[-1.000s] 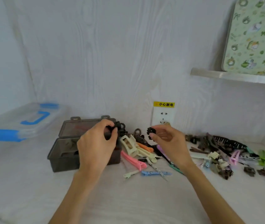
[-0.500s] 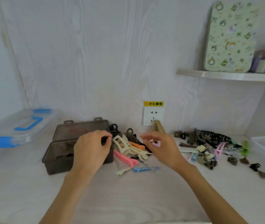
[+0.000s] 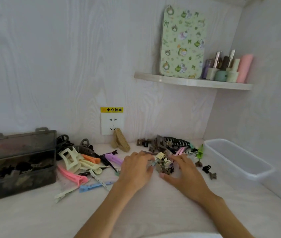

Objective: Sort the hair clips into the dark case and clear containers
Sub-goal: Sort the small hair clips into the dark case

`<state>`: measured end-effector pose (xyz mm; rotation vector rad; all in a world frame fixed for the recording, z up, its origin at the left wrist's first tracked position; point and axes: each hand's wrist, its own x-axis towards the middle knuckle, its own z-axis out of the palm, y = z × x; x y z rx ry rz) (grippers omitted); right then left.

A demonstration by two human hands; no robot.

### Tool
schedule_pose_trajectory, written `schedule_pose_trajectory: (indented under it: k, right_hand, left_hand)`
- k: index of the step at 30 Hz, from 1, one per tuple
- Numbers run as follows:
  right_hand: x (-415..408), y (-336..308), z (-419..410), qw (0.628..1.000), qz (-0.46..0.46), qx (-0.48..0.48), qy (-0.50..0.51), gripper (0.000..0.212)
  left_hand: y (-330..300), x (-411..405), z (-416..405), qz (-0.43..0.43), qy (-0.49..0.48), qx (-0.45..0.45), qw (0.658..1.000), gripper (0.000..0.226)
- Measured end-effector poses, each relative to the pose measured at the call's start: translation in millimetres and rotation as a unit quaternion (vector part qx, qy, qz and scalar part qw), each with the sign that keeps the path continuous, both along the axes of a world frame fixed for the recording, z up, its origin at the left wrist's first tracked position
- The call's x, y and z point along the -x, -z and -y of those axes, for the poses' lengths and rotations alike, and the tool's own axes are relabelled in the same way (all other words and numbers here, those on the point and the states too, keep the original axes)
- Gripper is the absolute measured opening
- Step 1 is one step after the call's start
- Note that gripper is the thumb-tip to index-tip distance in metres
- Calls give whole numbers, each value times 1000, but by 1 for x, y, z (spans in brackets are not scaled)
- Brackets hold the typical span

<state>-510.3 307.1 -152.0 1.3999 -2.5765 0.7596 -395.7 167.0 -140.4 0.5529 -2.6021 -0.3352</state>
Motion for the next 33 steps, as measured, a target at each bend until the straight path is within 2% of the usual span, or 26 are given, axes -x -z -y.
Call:
schedule_pose_trajectory:
  k: [5, 7, 10, 11, 14, 16, 19, 23, 28, 33]
  right_hand:
    - [2, 1, 3, 1000, -14, 14, -24, 59]
    - [3, 1, 3, 999, -2, 24, -35, 53]
    - [3, 2, 8, 997, 4, 48, -60, 39]
    - [2, 1, 10, 996, 7, 53, -74, 36]
    - [-2, 0, 11, 992, 30, 70, -98, 34]
    - [-2, -1, 11, 994, 15, 69, -89, 36]
    - [-4, 0, 11, 996, -27, 44, -66, 47]
    - [-10, 2, 10, 996, -42, 46, -64, 36]
    - [-14, -2, 8, 996, -10, 45, -82, 24]
    - [-12, -7, 9, 996, -29, -31, -77, 25]
  left_hand:
    - [6, 3, 24, -40, -140, 19, 989, 26]
    - [6, 1, 28, -50, -160, 22, 986, 29]
    - [-3, 4, 17, -117, -74, 49, 989, 29]
    - [-7, 4, 11, -122, -30, 31, 992, 27]
    - [-8, 5, -6, -21, 66, -25, 997, 33]
    - [-2, 3, -4, 23, 79, -21, 996, 44]
    - [0, -8, 7, 36, 72, -69, 994, 54]
    - [1, -16, 12, 38, 76, -99, 991, 47]
    - [5, -17, 17, 38, 92, -130, 986, 42]
    - [2, -16, 20, 28, 115, -184, 976, 37]
